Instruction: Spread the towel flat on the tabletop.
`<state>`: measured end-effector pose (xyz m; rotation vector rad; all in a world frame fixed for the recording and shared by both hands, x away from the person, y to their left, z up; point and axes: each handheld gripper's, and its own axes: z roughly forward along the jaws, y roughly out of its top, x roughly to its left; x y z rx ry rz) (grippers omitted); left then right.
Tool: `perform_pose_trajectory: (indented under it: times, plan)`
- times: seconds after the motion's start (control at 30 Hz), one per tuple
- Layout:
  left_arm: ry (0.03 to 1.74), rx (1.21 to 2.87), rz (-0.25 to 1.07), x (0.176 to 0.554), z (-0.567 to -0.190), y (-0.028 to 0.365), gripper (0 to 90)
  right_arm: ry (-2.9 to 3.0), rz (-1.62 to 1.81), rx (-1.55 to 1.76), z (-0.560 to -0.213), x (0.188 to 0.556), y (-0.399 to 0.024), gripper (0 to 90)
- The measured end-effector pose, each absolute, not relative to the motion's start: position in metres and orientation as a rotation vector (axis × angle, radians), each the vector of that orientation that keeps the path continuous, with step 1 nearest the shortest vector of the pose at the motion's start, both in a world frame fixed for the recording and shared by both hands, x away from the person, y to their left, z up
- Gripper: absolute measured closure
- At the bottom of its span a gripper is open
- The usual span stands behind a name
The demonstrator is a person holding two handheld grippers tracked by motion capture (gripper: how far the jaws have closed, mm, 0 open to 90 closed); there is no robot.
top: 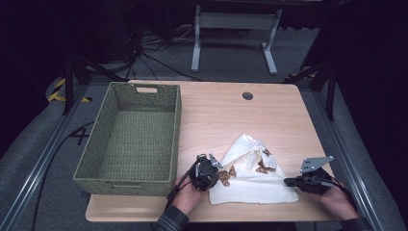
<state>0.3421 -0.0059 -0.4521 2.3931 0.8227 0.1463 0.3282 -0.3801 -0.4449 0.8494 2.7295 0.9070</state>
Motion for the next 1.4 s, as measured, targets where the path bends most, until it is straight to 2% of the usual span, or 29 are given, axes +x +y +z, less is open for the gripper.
perform_pose_trajectory:
  times: [0.23, 0.43, 0.63, 1.1, 1.33, 1.4]
  plan:
    - [0.818, 2.335, 0.148, 0.344, -0.443, -0.01, 85.9, 2.702, 0.963, 0.837, -0.44, 0.33, -0.379, 89.3]
    - [0.802, 2.287, 0.182, 0.356, -0.428, -0.018, 80.3, 2.659, 1.04, 0.83, -0.432, 0.343, -0.372, 76.8]
    - [0.793, 2.275, 0.213, 0.369, -0.424, -0.029, 70.9, 2.625, 1.08, 0.826, -0.424, 0.357, -0.36, 70.4]
    - [0.747, 2.309, 0.232, 0.396, -0.426, -0.057, 56.7, 2.615, 1.129, 0.808, -0.414, 0.381, -0.333, 59.7]
    - [0.748, 2.335, 0.261, 0.408, -0.433, -0.069, 59.5, 2.619, 1.099, 0.831, -0.419, 0.392, -0.321, 59.1]
    - [0.755, 2.352, 0.262, 0.41, -0.437, -0.07, 62.8, 2.622, 1.064, 0.84, -0.423, 0.395, -0.319, 63.1]
